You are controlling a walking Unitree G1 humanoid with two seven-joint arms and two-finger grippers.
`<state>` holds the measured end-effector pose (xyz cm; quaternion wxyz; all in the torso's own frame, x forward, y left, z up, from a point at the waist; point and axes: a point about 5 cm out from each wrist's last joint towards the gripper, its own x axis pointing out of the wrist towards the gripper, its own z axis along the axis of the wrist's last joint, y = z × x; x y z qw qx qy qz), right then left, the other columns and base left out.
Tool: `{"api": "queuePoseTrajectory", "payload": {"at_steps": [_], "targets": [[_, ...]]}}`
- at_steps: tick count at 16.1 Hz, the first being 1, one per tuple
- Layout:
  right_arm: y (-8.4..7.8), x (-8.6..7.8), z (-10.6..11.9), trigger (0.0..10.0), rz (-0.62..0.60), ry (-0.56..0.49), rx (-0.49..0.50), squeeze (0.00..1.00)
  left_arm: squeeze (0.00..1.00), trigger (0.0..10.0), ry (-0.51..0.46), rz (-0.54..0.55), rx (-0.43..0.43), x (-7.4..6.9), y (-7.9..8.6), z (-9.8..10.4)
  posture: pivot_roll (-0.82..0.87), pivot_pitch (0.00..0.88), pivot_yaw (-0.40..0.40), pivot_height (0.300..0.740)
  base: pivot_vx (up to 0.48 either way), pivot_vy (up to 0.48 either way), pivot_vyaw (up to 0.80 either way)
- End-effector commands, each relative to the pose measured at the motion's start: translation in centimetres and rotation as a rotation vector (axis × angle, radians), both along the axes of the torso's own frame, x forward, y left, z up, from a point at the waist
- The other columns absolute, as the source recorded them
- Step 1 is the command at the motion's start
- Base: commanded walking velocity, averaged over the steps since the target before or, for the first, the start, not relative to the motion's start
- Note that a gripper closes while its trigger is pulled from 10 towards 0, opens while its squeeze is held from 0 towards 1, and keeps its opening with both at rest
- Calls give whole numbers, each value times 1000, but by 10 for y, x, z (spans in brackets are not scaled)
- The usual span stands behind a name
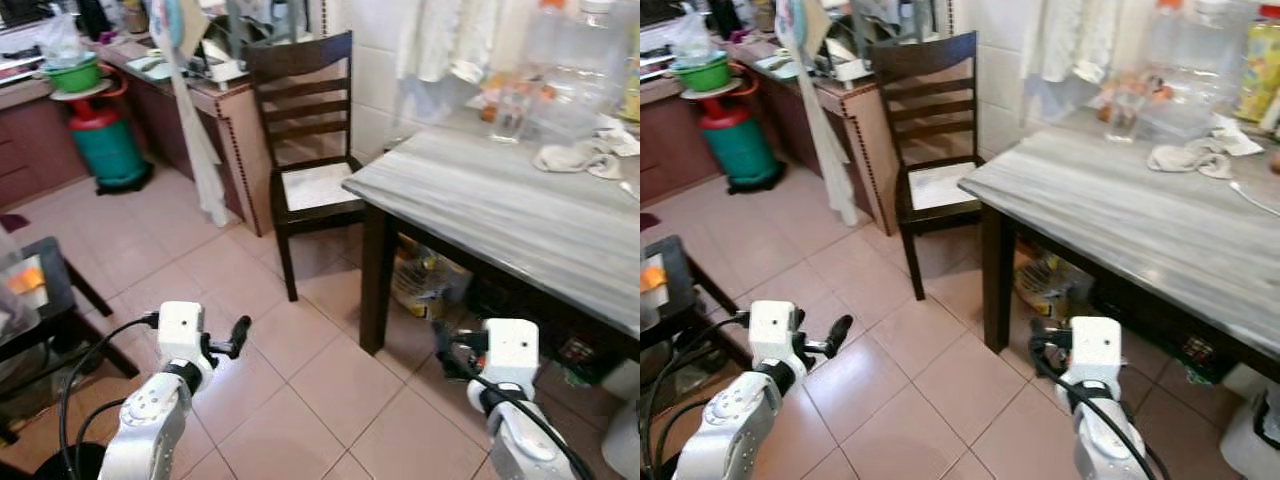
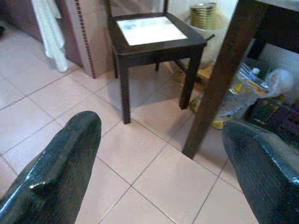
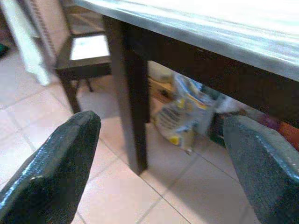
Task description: Setting the table
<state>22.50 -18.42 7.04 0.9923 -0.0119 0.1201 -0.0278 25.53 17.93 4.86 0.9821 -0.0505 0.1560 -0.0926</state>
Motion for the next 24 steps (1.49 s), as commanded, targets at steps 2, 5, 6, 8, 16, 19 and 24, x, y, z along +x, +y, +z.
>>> {"api": "queuePoseTrajectory", "payload": {"at_steps": [2, 5, 6, 8, 16, 19, 24], "targets": [[3, 2, -1, 10000, 18, 20, 43, 0, 0, 10000, -11, 14, 31, 3, 3, 4, -191, 0, 93, 740, 0, 0, 0], [2, 4, -1, 10000, -4, 6, 58, 0, 0, 10000, -4, 26, 44, 5, 4, 4, -193, 0, 98, 740, -85, 0, 0], [2, 6, 0, 10000, -9, 0, 64, 0, 0, 10000, -3, 28, 50, 6, 4, 5, -193, 0, 100, 740, -285, 0, 0], [2, 6, 2, 10000, -10, -5, 69, 0, 0, 10000, -6, 34, 52, 9, 4, 6, -193, 0, 100, 740, -293, 0, 0], [-1, 8, 4, 10000, -17, -15, 70, 0, 0, 10000, -8, 37, 67, 9, 4, 6, -191, 0, 98, 740, -322, 0, 0], [-2, 10, 5, 10000, -26, -20, 69, 0, 0, 10000, -8, 33, 70, 9, 3, 6, -194, 0, 99, 740, -321, 0, 0], [-4, 11, 7, 10000, -47, -26, 65, 0, 0, 10000, -19, 20, 70, 10, 3, 6, -196, 0, 99, 740, -244, 0, 0]]}}
